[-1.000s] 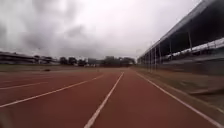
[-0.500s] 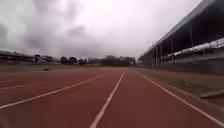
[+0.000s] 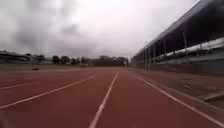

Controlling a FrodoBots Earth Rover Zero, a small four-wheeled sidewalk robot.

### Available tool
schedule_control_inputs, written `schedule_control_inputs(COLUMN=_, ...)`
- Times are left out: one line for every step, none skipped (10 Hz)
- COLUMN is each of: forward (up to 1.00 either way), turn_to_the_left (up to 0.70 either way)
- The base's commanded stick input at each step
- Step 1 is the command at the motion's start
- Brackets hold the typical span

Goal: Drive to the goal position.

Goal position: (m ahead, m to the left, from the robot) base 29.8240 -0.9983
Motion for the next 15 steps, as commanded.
schedule_control_inputs(forward=0.70, turn_to_the_left=0.00)
schedule_control_inputs(forward=0.70, turn_to_the_left=0.00)
schedule_control_inputs(forward=0.70, turn_to_the_left=0.00)
schedule_control_inputs(forward=0.70, turn_to_the_left=0.00)
schedule_control_inputs(forward=0.70, turn_to_the_left=0.00)
schedule_control_inputs(forward=0.70, turn_to_the_left=0.00)
schedule_control_inputs(forward=0.70, turn_to_the_left=0.00)
schedule_control_inputs(forward=0.70, turn_to_the_left=0.00)
schedule_control_inputs(forward=0.70, turn_to_the_left=0.00)
schedule_control_inputs(forward=0.70, turn_to_the_left=0.00)
schedule_control_inputs(forward=0.70, turn_to_the_left=0.00)
schedule_control_inputs(forward=0.70, turn_to_the_left=0.00)
schedule_control_inputs(forward=0.70, turn_to_the_left=0.00)
schedule_control_inputs(forward=0.70, turn_to_the_left=0.00)
schedule_control_inputs(forward=0.70, turn_to_the_left=0.00)
